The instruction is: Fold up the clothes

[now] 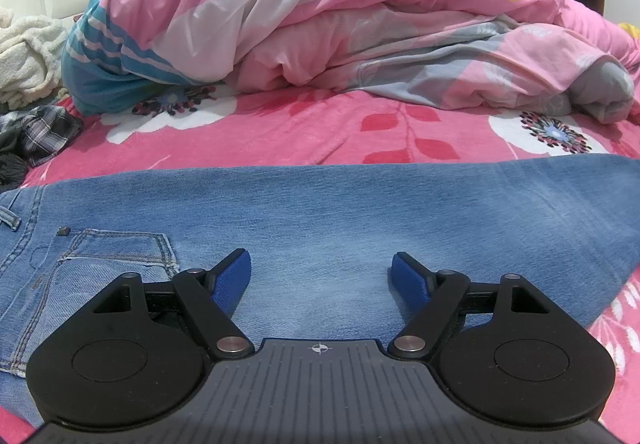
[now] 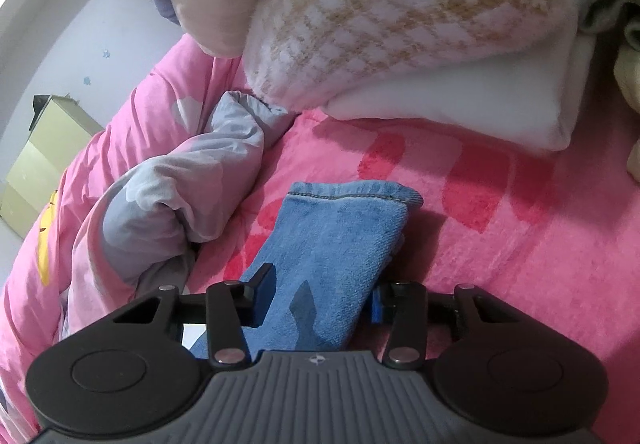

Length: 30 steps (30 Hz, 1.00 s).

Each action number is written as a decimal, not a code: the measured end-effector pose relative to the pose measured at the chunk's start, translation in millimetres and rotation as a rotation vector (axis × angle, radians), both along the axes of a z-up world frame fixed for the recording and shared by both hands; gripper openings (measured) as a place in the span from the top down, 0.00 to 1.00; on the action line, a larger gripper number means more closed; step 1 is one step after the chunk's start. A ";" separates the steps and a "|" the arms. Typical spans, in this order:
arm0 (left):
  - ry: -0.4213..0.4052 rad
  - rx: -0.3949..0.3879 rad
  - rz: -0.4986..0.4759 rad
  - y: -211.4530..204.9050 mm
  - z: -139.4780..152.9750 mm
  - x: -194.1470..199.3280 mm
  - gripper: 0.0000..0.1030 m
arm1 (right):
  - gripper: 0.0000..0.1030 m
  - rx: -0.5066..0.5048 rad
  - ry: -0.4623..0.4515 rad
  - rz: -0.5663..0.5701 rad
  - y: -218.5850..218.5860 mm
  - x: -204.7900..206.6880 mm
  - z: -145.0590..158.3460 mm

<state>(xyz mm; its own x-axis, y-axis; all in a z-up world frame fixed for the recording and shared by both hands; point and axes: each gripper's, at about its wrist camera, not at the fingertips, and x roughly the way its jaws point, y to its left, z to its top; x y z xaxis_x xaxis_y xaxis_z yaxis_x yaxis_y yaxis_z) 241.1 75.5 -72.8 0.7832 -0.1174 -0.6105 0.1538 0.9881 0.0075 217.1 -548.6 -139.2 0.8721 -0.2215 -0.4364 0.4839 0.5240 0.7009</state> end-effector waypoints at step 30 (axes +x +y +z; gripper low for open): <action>-0.001 0.005 0.001 0.2 -0.4 0.4 0.23 | 0.55 -0.031 -0.013 -0.003 4.3 -3.6 -1.8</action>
<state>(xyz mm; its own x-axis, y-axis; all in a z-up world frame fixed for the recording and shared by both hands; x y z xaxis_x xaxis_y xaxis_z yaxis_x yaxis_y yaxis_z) 241.5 75.8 -73.3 0.7839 -0.1137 -0.6104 0.1527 0.9882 0.0121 213.5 -544.3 -141.0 0.8768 -0.2374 -0.4183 0.4767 0.5438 0.6907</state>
